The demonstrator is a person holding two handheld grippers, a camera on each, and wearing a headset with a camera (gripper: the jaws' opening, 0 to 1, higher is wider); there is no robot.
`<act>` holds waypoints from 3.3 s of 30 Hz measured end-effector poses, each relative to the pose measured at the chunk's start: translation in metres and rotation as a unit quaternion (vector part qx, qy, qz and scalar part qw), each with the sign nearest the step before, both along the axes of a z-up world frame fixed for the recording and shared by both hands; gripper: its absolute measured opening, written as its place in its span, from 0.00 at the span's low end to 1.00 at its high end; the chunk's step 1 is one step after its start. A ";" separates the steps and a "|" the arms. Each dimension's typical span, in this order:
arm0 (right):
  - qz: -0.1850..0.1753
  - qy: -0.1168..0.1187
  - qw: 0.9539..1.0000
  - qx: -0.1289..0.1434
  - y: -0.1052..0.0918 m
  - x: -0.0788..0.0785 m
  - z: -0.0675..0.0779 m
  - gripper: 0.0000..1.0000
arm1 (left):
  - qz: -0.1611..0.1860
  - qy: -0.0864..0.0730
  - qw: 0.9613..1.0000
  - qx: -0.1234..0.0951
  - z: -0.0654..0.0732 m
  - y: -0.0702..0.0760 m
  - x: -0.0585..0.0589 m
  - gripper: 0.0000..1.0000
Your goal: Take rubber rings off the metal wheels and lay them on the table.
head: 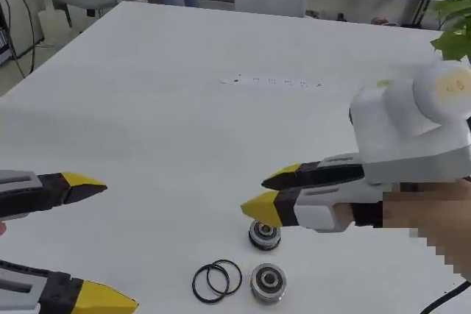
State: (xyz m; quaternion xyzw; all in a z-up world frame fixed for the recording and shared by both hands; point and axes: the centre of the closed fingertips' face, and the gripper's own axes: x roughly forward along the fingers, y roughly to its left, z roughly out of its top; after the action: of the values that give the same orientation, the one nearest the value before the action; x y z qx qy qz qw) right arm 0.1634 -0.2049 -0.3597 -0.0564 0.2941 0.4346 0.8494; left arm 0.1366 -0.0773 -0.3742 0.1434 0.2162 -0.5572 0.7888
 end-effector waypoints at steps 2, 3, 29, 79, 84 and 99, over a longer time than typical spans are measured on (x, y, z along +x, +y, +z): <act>-0.009 -0.006 1.000 0.001 -0.006 0.003 0.003 0.29 | -0.001 -0.003 1.000 -0.003 0.003 -0.001 0.002 0.83; -0.012 -0.006 1.000 0.001 -0.009 0.004 0.004 0.29 | -0.001 -0.004 1.000 -0.004 0.004 -0.001 0.003 0.83; -0.097 -0.025 0.995 0.002 -0.069 0.026 -0.020 0.34 | -0.041 -0.066 0.997 0.000 0.049 -0.014 0.031 0.84; -0.108 0.033 0.993 0.028 -0.079 0.020 -0.080 0.33 | -0.164 -0.115 0.976 -0.087 0.048 -0.181 0.059 0.67; -0.104 0.035 0.994 0.026 -0.079 0.019 -0.083 0.32 | -0.151 -0.105 0.979 -0.084 0.027 -0.179 0.060 0.57; -0.058 0.046 0.997 0.005 -0.057 0.010 -0.103 0.29 | -0.161 -0.066 0.984 -0.025 -0.043 -0.172 0.051 0.38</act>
State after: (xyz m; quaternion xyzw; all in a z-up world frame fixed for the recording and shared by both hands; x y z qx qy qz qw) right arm 0.1736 -0.2620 -0.4624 -0.0145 0.3332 0.3879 0.8592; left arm 0.1873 -0.2492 -0.4175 0.1927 0.1238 -0.6713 0.7049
